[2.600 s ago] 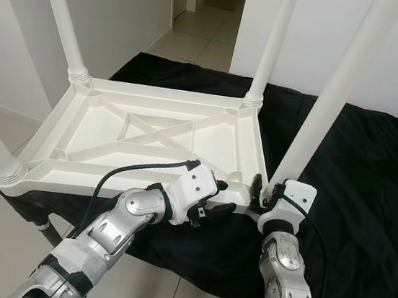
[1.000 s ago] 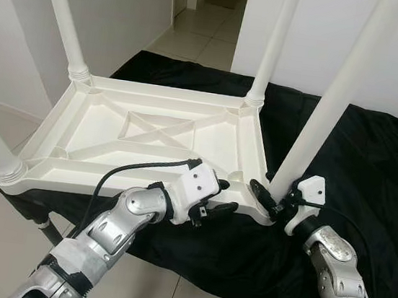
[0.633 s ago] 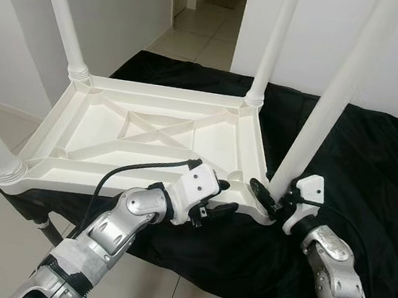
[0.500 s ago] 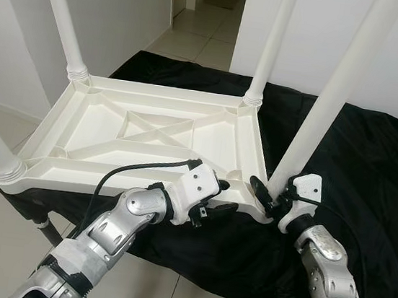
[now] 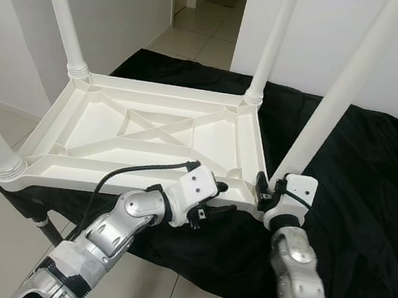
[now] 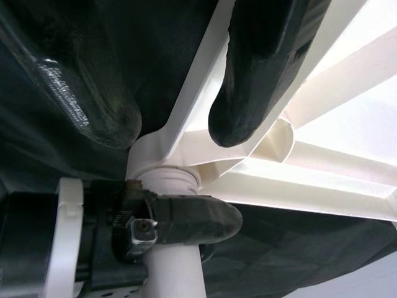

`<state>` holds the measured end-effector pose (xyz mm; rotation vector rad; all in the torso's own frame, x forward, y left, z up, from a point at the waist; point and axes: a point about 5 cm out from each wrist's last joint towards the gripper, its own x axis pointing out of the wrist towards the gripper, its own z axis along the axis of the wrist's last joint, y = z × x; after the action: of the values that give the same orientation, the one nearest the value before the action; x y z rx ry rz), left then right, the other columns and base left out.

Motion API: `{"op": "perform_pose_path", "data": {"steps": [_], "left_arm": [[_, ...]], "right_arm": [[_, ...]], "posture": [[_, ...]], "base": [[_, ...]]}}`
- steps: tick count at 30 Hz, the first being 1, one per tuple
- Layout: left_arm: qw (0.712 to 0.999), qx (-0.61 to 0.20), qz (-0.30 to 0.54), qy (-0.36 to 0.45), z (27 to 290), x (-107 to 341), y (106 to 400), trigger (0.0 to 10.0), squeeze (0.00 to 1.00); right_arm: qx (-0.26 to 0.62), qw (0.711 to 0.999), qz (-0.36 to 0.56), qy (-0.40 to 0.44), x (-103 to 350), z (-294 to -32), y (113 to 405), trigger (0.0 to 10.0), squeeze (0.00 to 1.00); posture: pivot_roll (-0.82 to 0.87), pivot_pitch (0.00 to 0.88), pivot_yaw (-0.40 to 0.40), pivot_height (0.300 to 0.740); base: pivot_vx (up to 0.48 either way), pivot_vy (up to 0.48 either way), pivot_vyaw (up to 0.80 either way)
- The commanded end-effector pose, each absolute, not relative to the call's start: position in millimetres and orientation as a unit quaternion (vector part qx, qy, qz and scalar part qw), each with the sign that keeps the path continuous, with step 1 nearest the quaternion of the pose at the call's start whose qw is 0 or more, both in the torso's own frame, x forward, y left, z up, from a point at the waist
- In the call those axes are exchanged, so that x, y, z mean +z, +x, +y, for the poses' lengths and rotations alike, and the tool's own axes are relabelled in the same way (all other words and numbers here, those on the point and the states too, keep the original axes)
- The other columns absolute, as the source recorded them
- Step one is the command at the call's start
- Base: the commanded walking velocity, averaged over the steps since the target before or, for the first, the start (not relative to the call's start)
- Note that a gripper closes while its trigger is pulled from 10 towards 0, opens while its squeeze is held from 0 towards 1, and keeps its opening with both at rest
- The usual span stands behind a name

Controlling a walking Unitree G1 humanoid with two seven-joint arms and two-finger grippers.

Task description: Building children table

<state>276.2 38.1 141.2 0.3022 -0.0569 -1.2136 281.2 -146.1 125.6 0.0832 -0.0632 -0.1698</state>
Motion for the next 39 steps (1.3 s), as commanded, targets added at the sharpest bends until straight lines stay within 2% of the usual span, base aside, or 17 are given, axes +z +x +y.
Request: {"op": "perform_pose_path", "data": {"steps": [1,16,17,18,25,26,27,28,29,31,36,39], "left_arm": [[0.792,-0.592,-0.022,0.148,36,141,272,10.0,0.00],[0.791,-0.593,-0.022,0.148,36,142,272,10.0,0.00],[0.791,-0.593,-0.023,0.148,35,142,272,10.0,0.00],[0.792,-0.592,-0.023,0.147,35,142,272,10.0,0.00],[0.794,-0.589,-0.022,0.146,35,141,273,10.0,0.00],[0.795,-0.589,-0.022,0.146,35,141,273,10.0,0.00],[0.795,-0.588,-0.023,0.145,35,141,272,10.0,0.00],[0.795,-0.588,-0.023,0.145,35,141,272,10.0,0.00],[0.796,-0.588,-0.022,0.145,35,141,272,10.0,0.00],[0.796,-0.588,-0.022,0.145,35,141,272,10.0,0.00],[0.796,-0.587,-0.022,0.144,35,141,273,10.0,0.00],[0.796,-0.587,-0.023,0.145,35,141,274,10.0,0.00]], "right_arm": [[-0.136,0.987,0.006,0.080,115,-141,276,10.0,0.00],[-0.111,0.988,-0.017,0.102,127,-129,278,10.0,0.00],[-0.109,0.989,-0.019,0.103,128,-130,278,10.0,0.85],[-0.102,0.989,-0.024,0.103,129,-132,277,10.0,1.00],[-0.069,0.992,-0.029,0.099,128,-138,276,10.0,1.00],[-0.052,0.994,-0.029,0.094,126,-139,275,10.0,0.88],[-0.032,0.995,-0.031,0.088,125,-141,273,10.0,0.05],[-0.032,0.995,-0.031,0.088,125,-141,273,10.0,0.05],[-0.012,0.996,-0.032,0.083,123,-142,272,10.0,0.00],[-0.012,0.996,-0.032,0.083,123,-142,272,10.0,0.00],[0.058,0.996,-0.038,0.060,119,-153,268,10.0,0.00],[0.129,0.990,-0.045,0.029,119,-167,268,10.0,0.00]], "posture": [[-0.01,0.036,-0.009,0.740],[-0.02,0.036,-0.005,0.740],[-0.02,0.035,-0.009,0.740],[-0.02,0.035,-0.009,0.740],[-0.02,0.034,-0.014,0.740],[-0.02,0.033,-0.017,0.740],[-0.02,0.033,-0.018,0.740],[-0.02,0.033,-0.018,0.740],[-0.02,0.033,-0.018,0.740],[-0.02,0.033,-0.018,0.740],[-0.02,0.032,-0.018,0.740],[-0.02,0.030,-0.018,0.740]], "base": [[0.000,0.000,0.00],[0.000,0.000,0.00],[0.000,0.000,0.00],[0.000,0.000,0.00],[0.000,0.000,0.00],[0.000,0.000,0.00],[0.000,0.000,0.00],[0.000,0.000,0.00],[0.000,0.000,0.00],[0.000,0.000,0.00],[0.000,0.000,0.00],[0.000,0.000,0.00]]}}
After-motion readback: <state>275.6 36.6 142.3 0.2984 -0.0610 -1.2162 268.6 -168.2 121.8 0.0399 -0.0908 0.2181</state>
